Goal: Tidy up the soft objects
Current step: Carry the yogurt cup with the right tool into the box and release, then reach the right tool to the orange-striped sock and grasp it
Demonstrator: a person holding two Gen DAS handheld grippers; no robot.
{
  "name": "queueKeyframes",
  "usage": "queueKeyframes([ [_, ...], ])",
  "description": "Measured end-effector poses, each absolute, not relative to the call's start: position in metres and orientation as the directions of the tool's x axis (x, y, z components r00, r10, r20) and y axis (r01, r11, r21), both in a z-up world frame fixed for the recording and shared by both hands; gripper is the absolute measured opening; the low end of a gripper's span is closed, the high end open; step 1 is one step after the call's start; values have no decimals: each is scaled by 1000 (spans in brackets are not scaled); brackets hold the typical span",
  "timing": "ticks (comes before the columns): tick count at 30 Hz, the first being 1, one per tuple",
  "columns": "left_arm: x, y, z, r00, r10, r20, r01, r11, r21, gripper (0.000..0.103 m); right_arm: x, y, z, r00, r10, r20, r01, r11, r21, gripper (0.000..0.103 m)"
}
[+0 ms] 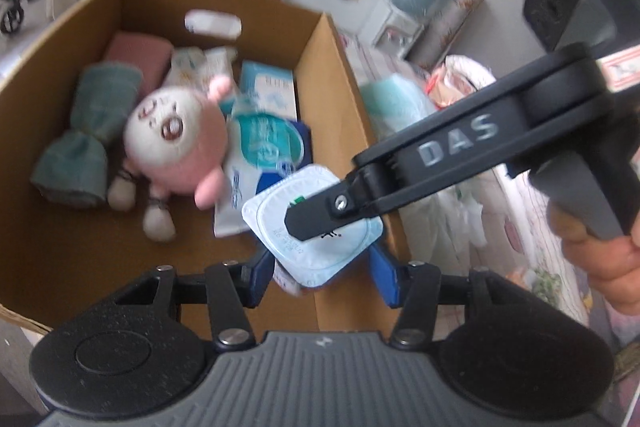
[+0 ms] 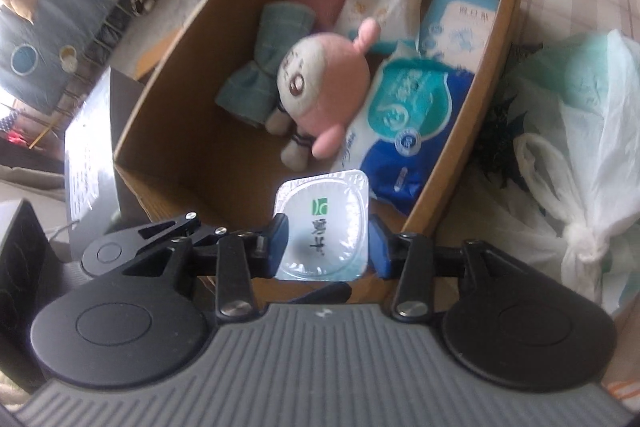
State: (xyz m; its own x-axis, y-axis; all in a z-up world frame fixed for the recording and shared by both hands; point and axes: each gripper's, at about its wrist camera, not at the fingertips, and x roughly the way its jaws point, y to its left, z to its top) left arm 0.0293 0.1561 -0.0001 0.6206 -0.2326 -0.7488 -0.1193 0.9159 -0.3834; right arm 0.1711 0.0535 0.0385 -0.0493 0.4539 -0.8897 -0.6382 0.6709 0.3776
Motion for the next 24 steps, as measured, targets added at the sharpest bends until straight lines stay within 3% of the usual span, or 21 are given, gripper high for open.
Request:
queueKeyframes([
  [5, 36, 166, -12, 564, -281, -776, -136, 896, -424, 54, 174, 55, 40, -61, 450, -891, -650, 660, 377, 47],
  [7, 38, 168, -14, 549, -294, -783, -135, 893, -429, 60, 176, 55, 40, -67, 454, -888, -647, 658, 385, 48],
  [16, 33, 174, -2, 565, -277, -777, -119, 905, -409, 61, 181, 58, 33, -72, 489, -869, -628, 655, 420, 50],
  [24, 26, 171, 14, 659, -243, -712, -105, 908, -406, 62, 176, 19, 48, 7, 658, -753, -569, 622, 539, 55],
])
